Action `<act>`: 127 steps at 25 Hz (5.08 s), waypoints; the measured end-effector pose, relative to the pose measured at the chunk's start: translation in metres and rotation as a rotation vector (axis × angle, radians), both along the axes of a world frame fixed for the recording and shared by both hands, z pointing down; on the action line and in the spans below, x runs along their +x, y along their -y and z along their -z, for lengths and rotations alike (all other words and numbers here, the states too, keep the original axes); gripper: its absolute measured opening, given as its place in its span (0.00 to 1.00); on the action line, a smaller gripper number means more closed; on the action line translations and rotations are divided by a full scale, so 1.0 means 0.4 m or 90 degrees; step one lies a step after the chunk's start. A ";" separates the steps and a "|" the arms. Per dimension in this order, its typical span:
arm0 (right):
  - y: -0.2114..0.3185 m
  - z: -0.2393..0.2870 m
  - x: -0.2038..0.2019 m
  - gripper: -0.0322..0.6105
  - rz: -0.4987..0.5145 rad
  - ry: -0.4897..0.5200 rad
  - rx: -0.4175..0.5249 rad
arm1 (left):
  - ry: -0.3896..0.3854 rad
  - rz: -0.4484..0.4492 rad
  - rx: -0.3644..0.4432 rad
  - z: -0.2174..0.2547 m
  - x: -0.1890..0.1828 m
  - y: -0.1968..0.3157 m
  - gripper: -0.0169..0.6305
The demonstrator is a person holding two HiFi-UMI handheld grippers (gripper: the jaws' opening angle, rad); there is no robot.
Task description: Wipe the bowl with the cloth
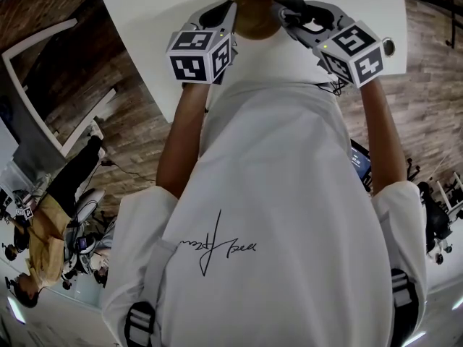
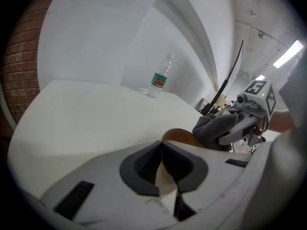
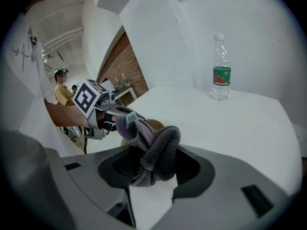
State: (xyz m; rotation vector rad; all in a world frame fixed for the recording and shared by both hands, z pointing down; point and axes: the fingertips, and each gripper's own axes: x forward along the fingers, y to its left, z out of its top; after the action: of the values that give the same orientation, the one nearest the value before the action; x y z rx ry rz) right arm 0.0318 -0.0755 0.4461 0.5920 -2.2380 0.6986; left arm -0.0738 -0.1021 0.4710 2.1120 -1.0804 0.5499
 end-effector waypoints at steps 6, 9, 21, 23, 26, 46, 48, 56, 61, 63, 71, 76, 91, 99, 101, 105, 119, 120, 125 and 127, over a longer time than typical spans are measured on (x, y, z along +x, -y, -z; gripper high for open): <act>0.021 0.004 -0.002 0.33 0.008 -0.001 0.006 | 0.001 0.000 0.000 0.003 0.000 0.000 0.05; 0.031 0.003 0.000 0.33 0.014 -0.002 0.008 | 0.002 0.002 -0.001 0.002 0.003 0.001 0.05; 0.064 0.000 -0.019 0.33 0.041 -0.011 0.017 | -0.002 0.005 -0.003 -0.001 -0.004 0.003 0.05; 0.068 0.000 -0.023 0.33 0.046 -0.012 0.019 | 0.000 0.005 -0.003 -0.001 -0.004 0.001 0.05; 0.076 0.001 -0.033 0.33 0.056 -0.015 0.023 | 0.001 0.005 -0.001 0.001 -0.009 0.000 0.05; 0.094 0.010 -0.058 0.33 0.089 -0.020 0.046 | -0.004 0.003 0.000 0.009 -0.004 -0.004 0.05; 0.092 0.011 -0.061 0.33 0.091 -0.022 0.049 | -0.003 0.003 0.001 0.012 -0.005 -0.007 0.05; 0.101 0.015 -0.065 0.33 0.105 -0.028 0.060 | 0.000 0.004 0.000 0.012 0.004 -0.005 0.05; 0.117 0.007 -0.082 0.33 0.126 -0.041 0.072 | 0.001 0.001 -0.004 0.003 0.000 0.009 0.05; 0.125 0.005 -0.086 0.33 0.130 -0.043 0.072 | 0.002 -0.001 -0.005 0.000 0.000 0.015 0.05; 0.137 0.005 -0.100 0.33 0.155 -0.057 0.088 | 0.004 -0.003 -0.005 0.001 0.008 0.022 0.05; 0.137 0.009 -0.120 0.33 0.187 -0.077 0.106 | 0.001 0.001 -0.006 0.005 0.005 0.021 0.05; 0.134 0.004 -0.186 0.33 0.260 -0.119 0.158 | -0.008 -0.004 -0.008 0.002 0.004 0.022 0.05; 0.131 0.008 -0.204 0.33 0.271 -0.126 0.176 | -0.007 -0.006 -0.004 0.006 0.001 0.023 0.05; 0.134 0.005 -0.200 0.33 0.265 -0.128 0.176 | -0.010 -0.004 -0.002 0.005 0.001 0.024 0.05; 0.144 0.005 -0.191 0.33 0.232 -0.120 0.164 | -0.012 -0.003 0.000 0.004 0.000 0.025 0.05; 0.141 0.003 -0.143 0.33 0.180 -0.119 0.133 | -0.001 0.002 0.005 0.000 0.000 0.019 0.05; 0.140 0.003 -0.139 0.33 0.176 -0.119 0.131 | -0.001 0.004 0.005 0.000 0.000 0.019 0.05; 0.138 -0.001 -0.119 0.33 0.160 -0.115 0.122 | 0.004 0.006 0.009 -0.003 0.005 0.019 0.05; 0.136 -0.002 -0.114 0.33 0.156 -0.115 0.120 | 0.004 0.006 0.009 -0.005 0.005 0.019 0.05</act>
State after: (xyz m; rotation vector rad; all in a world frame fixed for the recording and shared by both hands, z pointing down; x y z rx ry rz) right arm -0.0137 -0.1297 0.4467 0.4414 -2.1716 0.3018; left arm -0.0718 -0.1095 0.4728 2.1177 -1.0993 0.5461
